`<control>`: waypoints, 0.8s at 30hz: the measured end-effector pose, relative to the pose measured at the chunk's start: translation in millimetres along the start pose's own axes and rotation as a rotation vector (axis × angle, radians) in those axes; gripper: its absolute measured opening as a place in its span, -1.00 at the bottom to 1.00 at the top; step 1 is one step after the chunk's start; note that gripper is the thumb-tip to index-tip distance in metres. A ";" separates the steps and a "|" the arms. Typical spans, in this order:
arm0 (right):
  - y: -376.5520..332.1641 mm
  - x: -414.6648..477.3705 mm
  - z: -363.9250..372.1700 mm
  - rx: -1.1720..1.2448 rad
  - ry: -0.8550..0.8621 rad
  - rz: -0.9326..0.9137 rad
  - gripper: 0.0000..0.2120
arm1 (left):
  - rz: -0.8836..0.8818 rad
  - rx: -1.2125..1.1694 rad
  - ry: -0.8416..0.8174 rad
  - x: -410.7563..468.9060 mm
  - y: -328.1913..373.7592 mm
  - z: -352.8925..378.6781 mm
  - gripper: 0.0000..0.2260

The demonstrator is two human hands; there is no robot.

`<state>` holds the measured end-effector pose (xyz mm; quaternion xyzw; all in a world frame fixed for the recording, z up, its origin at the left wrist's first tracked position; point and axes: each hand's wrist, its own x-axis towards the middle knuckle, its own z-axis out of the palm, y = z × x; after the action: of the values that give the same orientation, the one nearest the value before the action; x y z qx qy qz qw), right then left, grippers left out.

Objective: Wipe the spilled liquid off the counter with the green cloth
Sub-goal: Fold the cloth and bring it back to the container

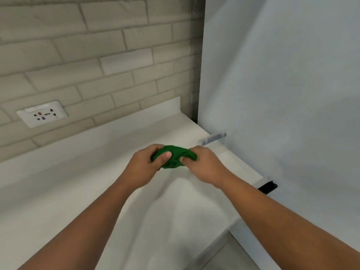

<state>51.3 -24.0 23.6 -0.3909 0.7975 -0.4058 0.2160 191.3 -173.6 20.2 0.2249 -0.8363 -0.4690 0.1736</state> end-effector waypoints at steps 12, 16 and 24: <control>79.8 37.5 -158.7 -0.498 -0.183 0.302 -0.91 | -0.014 0.546 -0.496 162.9 89.1 156.7 -0.65; 89.8 40.6 -142.1 -0.777 -0.346 0.341 -0.73 | -0.054 0.931 -0.718 174.6 68.3 209.5 -0.64; 125.4 53.3 -106.2 -0.867 -0.543 0.351 -0.71 | -0.290 1.000 -0.655 162.4 31.5 254.4 -0.72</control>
<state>-107.2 30.1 -18.8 -0.3958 0.8605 0.1185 0.2980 -79.1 -67.1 -66.9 0.2345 -0.9258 -0.0834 -0.2845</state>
